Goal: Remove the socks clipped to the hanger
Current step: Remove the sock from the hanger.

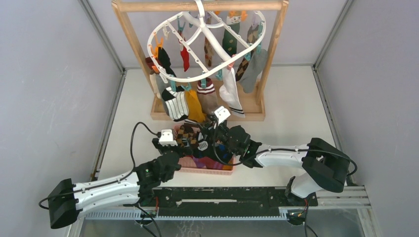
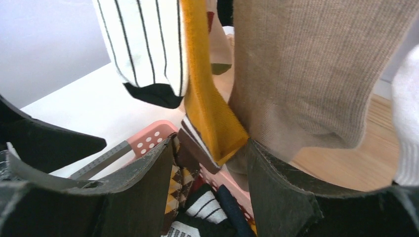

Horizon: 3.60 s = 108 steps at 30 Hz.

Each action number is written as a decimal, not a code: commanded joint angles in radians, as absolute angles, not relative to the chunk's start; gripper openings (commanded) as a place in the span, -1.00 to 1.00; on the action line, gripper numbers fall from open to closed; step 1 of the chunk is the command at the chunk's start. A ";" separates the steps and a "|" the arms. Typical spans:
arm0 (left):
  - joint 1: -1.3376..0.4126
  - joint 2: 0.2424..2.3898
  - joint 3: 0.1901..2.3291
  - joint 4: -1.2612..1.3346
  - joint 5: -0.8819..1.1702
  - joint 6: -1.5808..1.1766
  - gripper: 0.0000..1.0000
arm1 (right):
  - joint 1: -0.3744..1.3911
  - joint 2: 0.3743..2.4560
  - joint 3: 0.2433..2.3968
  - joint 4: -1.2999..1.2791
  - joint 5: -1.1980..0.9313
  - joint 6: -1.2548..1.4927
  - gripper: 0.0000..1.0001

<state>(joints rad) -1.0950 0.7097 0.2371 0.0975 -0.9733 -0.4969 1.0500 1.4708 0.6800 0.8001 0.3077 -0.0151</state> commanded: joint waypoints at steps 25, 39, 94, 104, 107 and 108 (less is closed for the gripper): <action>-1.098 0.706 0.222 0.136 -0.967 -0.482 1.00 | 1.017 1.588 0.798 0.850 0.233 -0.006 0.23; -1.100 0.681 0.219 0.125 -0.970 -0.485 0.99 | 1.008 1.507 0.793 0.782 0.061 0.054 -0.76; -1.187 0.744 0.174 0.555 -0.823 -0.214 1.00 | 1.020 1.304 0.773 0.624 -0.171 0.164 -0.76; -1.187 0.749 0.169 0.621 -0.783 -0.135 0.84 | 1.019 1.283 0.761 0.627 -0.191 0.169 -0.75; -1.187 0.754 0.176 0.632 -0.766 -0.121 0.59 | 1.016 1.293 0.761 0.632 -0.194 0.173 -0.75; -1.187 0.758 0.177 0.632 -0.766 -0.118 0.45 | 1.016 1.295 0.761 0.632 -0.197 0.173 -0.75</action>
